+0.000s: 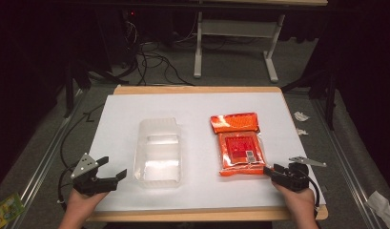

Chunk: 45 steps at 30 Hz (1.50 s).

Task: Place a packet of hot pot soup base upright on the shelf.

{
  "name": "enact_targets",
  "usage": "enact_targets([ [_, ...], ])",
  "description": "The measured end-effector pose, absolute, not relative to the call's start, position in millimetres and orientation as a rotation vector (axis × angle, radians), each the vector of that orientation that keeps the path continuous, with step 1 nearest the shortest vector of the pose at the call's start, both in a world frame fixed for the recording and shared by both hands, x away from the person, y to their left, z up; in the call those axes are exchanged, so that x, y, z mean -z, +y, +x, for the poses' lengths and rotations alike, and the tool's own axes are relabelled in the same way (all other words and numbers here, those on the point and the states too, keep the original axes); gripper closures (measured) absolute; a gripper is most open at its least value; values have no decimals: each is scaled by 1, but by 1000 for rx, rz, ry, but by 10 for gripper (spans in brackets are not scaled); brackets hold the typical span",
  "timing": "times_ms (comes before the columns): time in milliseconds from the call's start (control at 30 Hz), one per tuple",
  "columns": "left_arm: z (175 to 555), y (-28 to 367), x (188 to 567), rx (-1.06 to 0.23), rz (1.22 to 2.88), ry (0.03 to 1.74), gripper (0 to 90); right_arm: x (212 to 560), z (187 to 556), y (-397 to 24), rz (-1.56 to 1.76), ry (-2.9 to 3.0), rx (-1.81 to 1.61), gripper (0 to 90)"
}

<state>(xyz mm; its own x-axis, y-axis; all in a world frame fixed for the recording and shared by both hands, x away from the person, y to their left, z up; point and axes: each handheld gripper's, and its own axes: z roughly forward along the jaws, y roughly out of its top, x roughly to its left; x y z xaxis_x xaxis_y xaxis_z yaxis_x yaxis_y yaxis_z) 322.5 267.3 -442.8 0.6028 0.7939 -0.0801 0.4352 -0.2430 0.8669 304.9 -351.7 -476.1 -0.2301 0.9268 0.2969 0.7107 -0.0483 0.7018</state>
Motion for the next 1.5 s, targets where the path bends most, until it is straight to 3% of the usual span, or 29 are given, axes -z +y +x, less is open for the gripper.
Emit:
enact_targets([
  [333,322,267,442,-476,1880,982,124,478,302,-349,1773,1950,-1208,479],
  [400,322,266,443,-473,1884,979,124,478,300,-348,1760,1934,-1202,602],
  [467,322,266,443,-474,1885,978,124,478,300,-348,1764,1932,-1199,625],
  [500,323,266,443,-475,1888,976,124,477,299,-347,1754,1924,-1180,688],
  [833,322,265,443,-495,1907,967,125,472,296,-332,1655,1948,-1121,900],
  [1500,323,266,442,-511,1909,959,127,466,276,-246,1353,2212,-1074,900],
])
